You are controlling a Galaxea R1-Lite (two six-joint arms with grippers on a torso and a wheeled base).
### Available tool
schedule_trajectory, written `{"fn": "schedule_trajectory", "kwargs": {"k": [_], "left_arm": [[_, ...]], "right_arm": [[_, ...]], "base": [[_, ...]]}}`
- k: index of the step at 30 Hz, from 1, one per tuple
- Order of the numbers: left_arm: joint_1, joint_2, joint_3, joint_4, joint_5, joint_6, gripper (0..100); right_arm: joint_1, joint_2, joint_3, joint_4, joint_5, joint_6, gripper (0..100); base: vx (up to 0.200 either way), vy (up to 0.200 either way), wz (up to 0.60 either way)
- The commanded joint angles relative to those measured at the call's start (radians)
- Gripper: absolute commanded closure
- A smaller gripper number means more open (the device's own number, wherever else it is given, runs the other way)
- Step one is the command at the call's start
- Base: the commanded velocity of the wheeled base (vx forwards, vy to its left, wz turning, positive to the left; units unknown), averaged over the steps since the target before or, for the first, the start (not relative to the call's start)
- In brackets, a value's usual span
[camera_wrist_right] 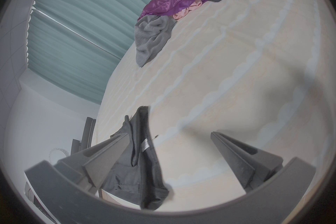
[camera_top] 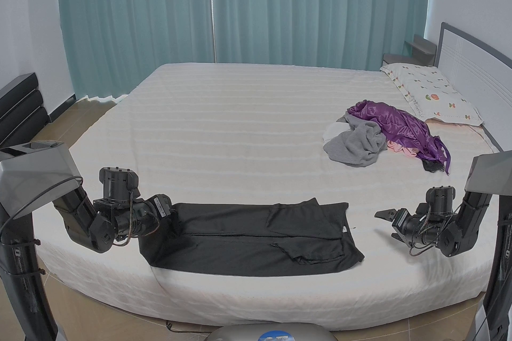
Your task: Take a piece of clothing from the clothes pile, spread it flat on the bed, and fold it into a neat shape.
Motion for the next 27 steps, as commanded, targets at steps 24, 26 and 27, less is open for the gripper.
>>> {"fn": "schedule_trajectory", "kwargs": {"k": [24,26,27], "left_arm": [[-0.253,-0.043,-0.191,0.211,0.087,0.000,100],[-0.271,-0.028,-0.208,0.227,0.089,0.000,100],[-0.271,-0.028,-0.208,0.227,0.089,0.000,100]], "right_arm": [[0.001,0.002,0.003,0.000,0.000,-0.001,0],[0.001,0.002,0.003,0.000,0.000,-0.001,0],[0.001,0.002,0.003,0.000,0.000,-0.001,0]], "base": [[0.000,-0.200,0.00],[0.000,-0.200,0.00],[0.000,-0.200,0.00]]}}
